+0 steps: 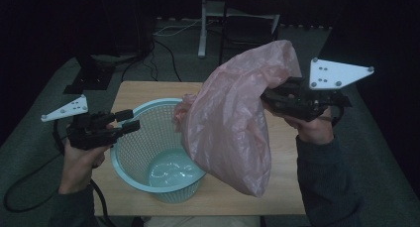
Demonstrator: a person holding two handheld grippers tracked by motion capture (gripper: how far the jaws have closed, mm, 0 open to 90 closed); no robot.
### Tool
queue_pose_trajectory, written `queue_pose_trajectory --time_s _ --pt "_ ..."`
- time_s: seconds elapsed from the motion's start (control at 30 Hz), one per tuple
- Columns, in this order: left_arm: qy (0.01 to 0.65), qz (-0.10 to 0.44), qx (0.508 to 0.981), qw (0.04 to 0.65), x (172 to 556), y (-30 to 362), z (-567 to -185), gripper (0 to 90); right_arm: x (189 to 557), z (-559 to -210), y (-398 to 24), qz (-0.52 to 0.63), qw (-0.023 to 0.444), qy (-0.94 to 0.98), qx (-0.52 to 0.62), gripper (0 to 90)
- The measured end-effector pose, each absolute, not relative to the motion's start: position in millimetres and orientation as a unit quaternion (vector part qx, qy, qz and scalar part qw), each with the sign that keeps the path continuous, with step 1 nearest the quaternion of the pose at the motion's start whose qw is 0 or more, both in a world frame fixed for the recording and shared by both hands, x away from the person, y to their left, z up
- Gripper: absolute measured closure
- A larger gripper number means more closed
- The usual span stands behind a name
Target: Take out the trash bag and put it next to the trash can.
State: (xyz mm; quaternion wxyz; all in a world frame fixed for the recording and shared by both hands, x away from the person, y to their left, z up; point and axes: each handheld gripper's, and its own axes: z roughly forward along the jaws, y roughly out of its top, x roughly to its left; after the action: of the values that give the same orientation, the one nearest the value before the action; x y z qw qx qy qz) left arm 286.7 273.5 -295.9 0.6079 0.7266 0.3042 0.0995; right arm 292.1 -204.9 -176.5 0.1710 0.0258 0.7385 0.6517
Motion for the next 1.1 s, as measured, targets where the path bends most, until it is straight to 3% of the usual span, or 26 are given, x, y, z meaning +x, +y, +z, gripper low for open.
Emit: queue_pose_trajectory --time_s 1.1 --pt "0.305 0.097 0.725 0.61 288.2 273.6 -296.7 45.2 276.7 -200.2 -273.5 0.628 0.21 0.745 0.083 84.7"
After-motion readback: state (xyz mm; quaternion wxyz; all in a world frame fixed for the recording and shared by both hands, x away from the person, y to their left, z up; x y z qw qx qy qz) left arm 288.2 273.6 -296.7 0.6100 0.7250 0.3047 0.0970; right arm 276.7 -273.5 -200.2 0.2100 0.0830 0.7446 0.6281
